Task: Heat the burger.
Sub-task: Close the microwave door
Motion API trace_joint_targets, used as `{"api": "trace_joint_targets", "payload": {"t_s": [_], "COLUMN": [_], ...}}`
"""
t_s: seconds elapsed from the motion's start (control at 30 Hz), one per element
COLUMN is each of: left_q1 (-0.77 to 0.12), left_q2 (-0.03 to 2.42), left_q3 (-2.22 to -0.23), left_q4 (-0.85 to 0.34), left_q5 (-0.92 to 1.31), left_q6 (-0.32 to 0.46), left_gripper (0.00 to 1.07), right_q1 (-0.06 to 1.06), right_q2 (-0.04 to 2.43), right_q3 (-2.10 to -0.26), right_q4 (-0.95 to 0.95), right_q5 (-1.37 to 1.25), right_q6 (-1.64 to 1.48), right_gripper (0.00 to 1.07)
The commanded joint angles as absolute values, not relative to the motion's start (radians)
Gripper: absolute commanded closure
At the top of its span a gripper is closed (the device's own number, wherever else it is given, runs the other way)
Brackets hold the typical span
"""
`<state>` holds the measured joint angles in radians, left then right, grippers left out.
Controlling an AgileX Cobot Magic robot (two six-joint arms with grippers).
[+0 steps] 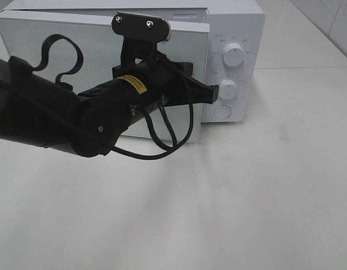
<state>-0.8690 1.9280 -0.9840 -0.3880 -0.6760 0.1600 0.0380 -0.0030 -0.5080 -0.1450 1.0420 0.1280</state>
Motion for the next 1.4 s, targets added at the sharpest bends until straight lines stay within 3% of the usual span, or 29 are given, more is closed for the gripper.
{"api": "trace_joint_targets", "payload": {"t_s": [0.03, 1.07, 1.4], "left_q1": [-0.873, -0.861, -0.805], "left_q2": [1.927, 2.055, 2.081], "left_q3": [-0.994, -1.205, -1.273], "left_q4": [-0.402, -0.394, -0.394], "left_q5": [-0.675, -0.582, -0.539], "left_q6": [0.164, 0.169, 0.165], "left_gripper": [1.07, 1.07, 1.07], "right_q1": [0.031, 0.031, 0.031], "right_q2": [-0.034, -0.033, -0.033], "right_q3": [-0.505, -0.505, -0.505], "right_q4": [-0.143, -0.143, -0.143], "right_q5": [1.037, 1.037, 1.037], "right_q6": [0.114, 0.114, 0.114], "right_gripper": [0.32, 0.32, 0.32]}}
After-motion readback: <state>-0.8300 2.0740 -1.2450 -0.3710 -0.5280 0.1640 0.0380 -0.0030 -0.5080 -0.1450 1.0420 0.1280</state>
